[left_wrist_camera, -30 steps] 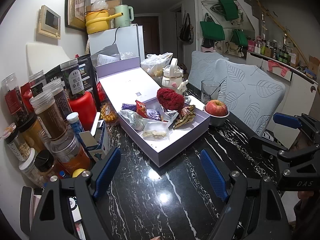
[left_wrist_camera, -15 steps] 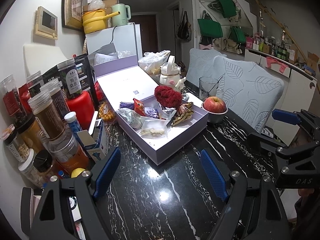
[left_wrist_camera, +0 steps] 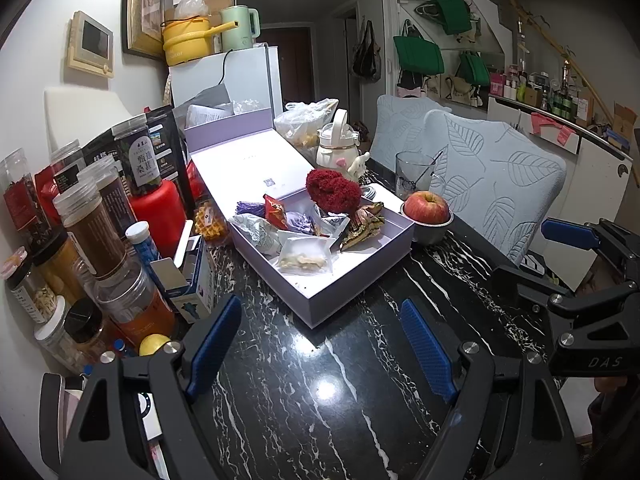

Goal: Organize soft objects

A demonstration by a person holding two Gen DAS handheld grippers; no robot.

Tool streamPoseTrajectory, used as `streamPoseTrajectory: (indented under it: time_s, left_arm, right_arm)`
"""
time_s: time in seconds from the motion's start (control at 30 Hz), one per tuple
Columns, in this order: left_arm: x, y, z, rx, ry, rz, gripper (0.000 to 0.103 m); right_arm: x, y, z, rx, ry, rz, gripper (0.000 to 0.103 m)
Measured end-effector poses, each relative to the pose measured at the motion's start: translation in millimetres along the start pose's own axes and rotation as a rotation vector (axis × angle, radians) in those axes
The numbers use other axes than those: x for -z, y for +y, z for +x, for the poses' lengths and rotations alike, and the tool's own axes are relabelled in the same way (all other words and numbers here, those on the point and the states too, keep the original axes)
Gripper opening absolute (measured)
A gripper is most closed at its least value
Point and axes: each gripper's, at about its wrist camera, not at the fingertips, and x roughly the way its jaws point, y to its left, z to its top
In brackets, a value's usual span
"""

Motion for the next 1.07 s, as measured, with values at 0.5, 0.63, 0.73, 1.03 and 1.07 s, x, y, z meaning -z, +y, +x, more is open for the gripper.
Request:
streamPoseTrajectory:
  time_s: [0.5, 0.63, 0.73, 1.03, 1.07]
  left_arm:
    - [4.9, -3.1, 0.7, 0.009, 0.008, 0.003, 0.082]
    - [5.9, -3.8, -0.3, 0.012, 0.011, 0.002, 0.082]
    - [7.1, -3.6, -1.4, 0.016, 0.014, -0.003, 0.083]
    - [10.5, 0.1, -2.4, 0.034, 0.013, -0.029, 0.082]
    - [11.2, 0.6, -1.6, 0.040, 0.017, -0.029, 0.082]
  right_arm:
    - [1.5, -0.5, 0.7, -0.002, 0.008, 0.002, 0.096]
    - [3.2, -1.0, -0.7, -0.004, 0.012, 0.005, 0.096]
    - [4.8, -1.2, -2.5, -0.006, 0.014, 0.009, 0.096]
    - [8.1, -0.1, -4.6, -0.008, 0.030, 0.015, 0.096]
    - [8.4, 0.4, -4.3, -0.009, 0.033, 0.016, 0.096]
